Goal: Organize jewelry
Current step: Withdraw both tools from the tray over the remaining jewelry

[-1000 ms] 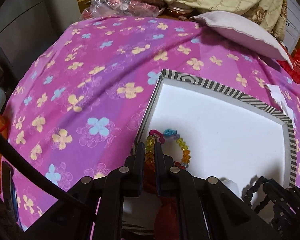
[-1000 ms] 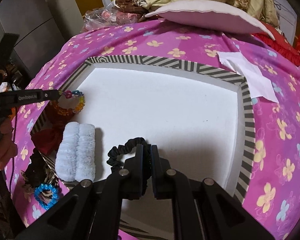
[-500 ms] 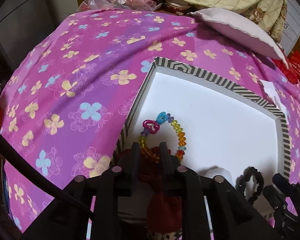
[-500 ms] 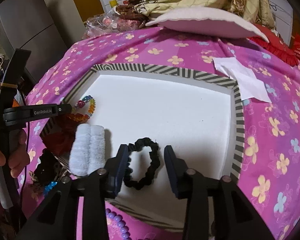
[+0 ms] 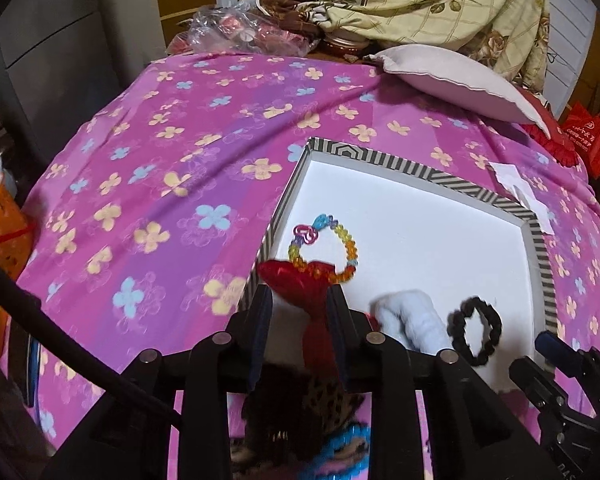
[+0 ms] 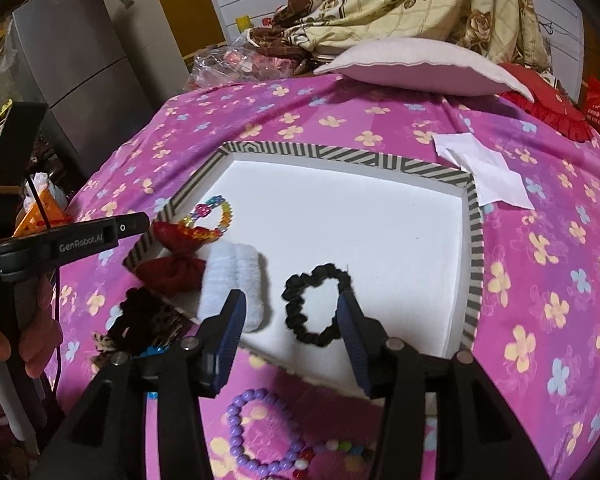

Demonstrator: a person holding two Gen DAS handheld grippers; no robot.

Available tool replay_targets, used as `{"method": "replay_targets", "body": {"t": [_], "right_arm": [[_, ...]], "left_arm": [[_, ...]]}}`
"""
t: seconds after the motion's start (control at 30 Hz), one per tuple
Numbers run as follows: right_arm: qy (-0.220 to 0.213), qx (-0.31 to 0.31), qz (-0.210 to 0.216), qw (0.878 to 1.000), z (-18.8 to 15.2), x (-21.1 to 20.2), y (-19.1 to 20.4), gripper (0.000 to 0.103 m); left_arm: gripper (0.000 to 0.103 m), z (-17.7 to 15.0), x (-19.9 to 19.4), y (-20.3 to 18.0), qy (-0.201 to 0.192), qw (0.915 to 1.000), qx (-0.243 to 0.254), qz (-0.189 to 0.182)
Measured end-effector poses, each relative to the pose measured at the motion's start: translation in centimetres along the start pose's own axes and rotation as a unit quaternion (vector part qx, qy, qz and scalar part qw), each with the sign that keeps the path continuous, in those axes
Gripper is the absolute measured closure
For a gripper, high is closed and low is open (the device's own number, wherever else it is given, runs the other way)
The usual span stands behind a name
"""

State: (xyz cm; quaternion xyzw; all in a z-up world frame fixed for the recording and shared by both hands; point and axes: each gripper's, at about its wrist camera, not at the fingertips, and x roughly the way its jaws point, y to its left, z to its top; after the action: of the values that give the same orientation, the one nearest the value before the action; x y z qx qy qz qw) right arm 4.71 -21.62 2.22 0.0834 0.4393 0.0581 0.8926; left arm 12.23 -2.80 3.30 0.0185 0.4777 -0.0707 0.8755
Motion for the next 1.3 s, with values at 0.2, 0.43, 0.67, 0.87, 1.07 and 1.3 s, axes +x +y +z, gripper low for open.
{"method": "replay_targets", "body": {"t": [0.2,0.43,0.67,0.87,1.07,1.3], "right_arm": [[-0.006,0.005,0.007,1.000,-1.7,-1.7,0.9,0.051],[-0.008,0.007,0.015,1.000,-3.6,-3.0,1.8,0.049],[-0.011,0.002,0.023,1.000,-5.4,-4.3,2.9,0.049],[-0.007,-0.002,0.027,1.000,-6.9,-4.8,3.6,0.048],[-0.005,-0.004,0.031,0.999,-8.0,-5.4,4.0,0.048],[-0.008,-0.010,0.033,0.999,-8.8,-6.3,4.6,0.048]], "left_arm": [[0.054,-2.6,-2.8,-0.3,-0.024,0.9997,0.006,0.007],[0.054,-5.5,-5.1,-0.3,-0.042,0.9990,0.009,0.015],[0.054,-8.2,-6.4,-0.4,-0.046,0.9988,0.010,0.013],[0.054,-10.2,-7.3,0.1,-0.048,0.9988,0.002,0.011],[0.054,-11.8,-8.0,0.4,-0.047,0.9988,-0.003,0.011],[0.054,-13.1,-8.6,1.3,-0.044,0.9989,-0.012,0.012]]}}
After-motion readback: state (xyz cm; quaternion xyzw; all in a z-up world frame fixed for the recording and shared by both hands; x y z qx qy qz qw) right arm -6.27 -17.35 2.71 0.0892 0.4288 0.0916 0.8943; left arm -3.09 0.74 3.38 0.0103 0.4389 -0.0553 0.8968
